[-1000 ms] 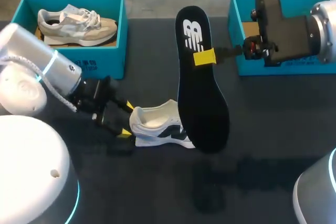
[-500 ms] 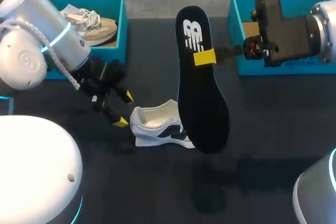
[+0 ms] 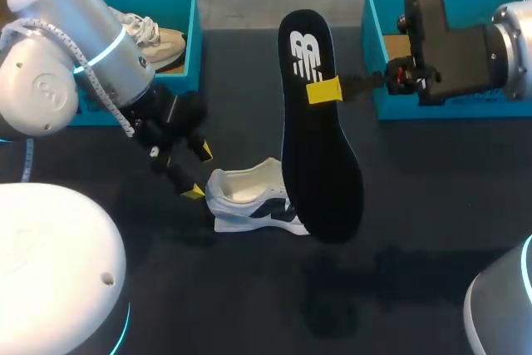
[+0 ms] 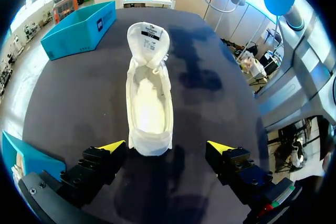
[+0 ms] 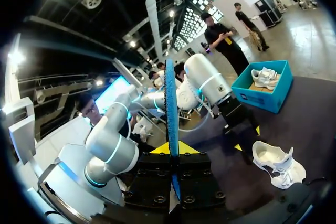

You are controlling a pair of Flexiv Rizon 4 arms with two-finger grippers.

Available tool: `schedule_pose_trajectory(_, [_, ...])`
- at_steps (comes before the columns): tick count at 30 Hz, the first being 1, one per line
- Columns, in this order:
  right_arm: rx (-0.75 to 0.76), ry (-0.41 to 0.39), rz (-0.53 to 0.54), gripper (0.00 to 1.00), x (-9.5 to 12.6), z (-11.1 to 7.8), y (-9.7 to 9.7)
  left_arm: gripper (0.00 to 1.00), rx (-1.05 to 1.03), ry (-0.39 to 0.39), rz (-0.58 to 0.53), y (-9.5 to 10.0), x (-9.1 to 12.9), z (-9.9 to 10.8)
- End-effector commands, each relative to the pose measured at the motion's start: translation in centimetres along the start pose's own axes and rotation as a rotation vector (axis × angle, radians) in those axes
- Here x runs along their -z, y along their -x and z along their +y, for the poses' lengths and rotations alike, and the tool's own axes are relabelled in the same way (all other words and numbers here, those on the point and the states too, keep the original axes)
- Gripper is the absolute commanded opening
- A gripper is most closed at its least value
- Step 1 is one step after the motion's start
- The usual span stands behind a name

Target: Take the shoe out of the shoebox, open the shoe tongue, remove and reinsert the insole, then place the shoe into the shoebox

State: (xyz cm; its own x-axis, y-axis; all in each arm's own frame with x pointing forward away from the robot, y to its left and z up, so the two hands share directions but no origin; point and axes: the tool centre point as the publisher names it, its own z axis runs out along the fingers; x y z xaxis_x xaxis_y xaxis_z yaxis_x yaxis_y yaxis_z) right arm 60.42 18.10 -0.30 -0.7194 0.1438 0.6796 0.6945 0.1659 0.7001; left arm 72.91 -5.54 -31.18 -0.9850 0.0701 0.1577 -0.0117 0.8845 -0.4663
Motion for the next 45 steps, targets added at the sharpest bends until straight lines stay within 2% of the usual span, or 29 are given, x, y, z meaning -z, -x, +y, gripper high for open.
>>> schedule_pose_trajectory(1, [-0.002, -0.002, -0.001, 0.00, -0.2, 0.1, 0.1, 1.00, -0.001, 0.000, -0.001, -0.1, 0.0, 0.1])
schedule_pose_trajectory(11, [-0.002, -0.002, -0.001, 0.00, -0.2, 0.1, 0.1, 1.00, 0.078, 0.133, -0.008, -0.2, 0.7, -1.7])
schedule_pose_trajectory(24, [-0.002, -0.002, -0.001, 0.00, -0.2, 0.1, 0.1, 1.00, 0.091, 0.318, -0.015, -0.9, -0.5, -3.2])
schedule_pose_trajectory(28, [-0.002, -0.002, -0.001, 0.00, -0.2, 0.1, 0.1, 1.00, 0.083, 0.340, -0.014, -0.8, -0.7, -3.1])
schedule_pose_trajectory(32, [-0.002, -0.002, -0.001, 0.00, -0.2, 0.1, 0.1, 1.00, 0.095, 0.395, -0.049, -0.7, -0.9, -3.0])
schedule_pose_trajectory(45, [-0.002, -0.002, -0.001, 0.00, -0.2, 0.1, 0.1, 1.00, 0.110, 0.427, -0.087, 0.5, -1.1, -2.6])
